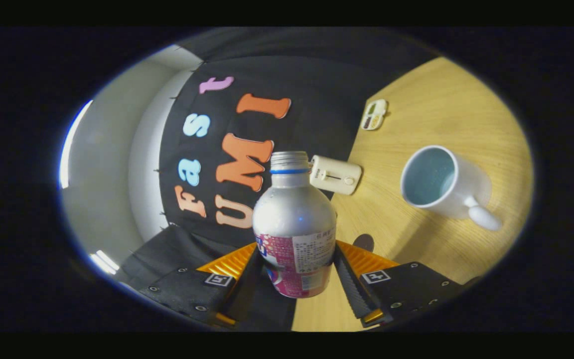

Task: Take the bottle from table, then pour the juice into the cup, finally place the bottle on the coaster

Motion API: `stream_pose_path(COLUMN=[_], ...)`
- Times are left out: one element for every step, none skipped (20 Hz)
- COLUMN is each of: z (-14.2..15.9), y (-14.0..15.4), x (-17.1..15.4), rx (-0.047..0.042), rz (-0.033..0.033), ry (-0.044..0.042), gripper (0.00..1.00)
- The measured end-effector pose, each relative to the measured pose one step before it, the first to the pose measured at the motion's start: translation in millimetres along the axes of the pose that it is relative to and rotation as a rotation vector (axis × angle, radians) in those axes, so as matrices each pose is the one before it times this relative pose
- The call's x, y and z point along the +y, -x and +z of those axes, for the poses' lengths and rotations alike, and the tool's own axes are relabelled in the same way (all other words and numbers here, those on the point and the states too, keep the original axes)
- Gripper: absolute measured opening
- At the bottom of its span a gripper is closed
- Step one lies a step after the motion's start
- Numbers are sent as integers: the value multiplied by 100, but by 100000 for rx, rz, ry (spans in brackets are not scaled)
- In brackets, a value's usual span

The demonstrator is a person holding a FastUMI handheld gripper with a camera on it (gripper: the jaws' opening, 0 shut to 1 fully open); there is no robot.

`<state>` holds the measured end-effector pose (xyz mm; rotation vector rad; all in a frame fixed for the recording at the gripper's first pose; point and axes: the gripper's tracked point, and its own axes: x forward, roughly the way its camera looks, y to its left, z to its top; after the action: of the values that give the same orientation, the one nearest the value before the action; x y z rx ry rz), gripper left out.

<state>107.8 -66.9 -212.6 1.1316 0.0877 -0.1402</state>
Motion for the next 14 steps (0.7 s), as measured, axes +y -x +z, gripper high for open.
stream_pose_path(z=[-6, -90, -268, -336, -416, -198, -206, -21, -18, -127, -87, -213, -226, -17], y=[-252, -171, -235, -423, -339, -533, -507, -712, -670, -318, -517, -596, -600, -912], x=[322, 415, 454, 635, 585, 422, 384, 290, 254, 380, 416, 428, 523, 456], rx=[-219, 155, 656, 943, 1119, 925, 532, 94, 77, -45, 136, 379, 476, 493], rz=[-171, 415, 466, 1239, 553, 376, -401, -670, -1190, -58, 200, 841, 1064, 203], ry=[7120, 6425, 5445, 5016, 4256, 5105, 6043, 7122, 7475, 6046, 4521, 3581, 3237, 3989], gripper=[78, 78, 78, 78, 79, 78, 79, 79, 79, 79, 79, 79, 79, 79])
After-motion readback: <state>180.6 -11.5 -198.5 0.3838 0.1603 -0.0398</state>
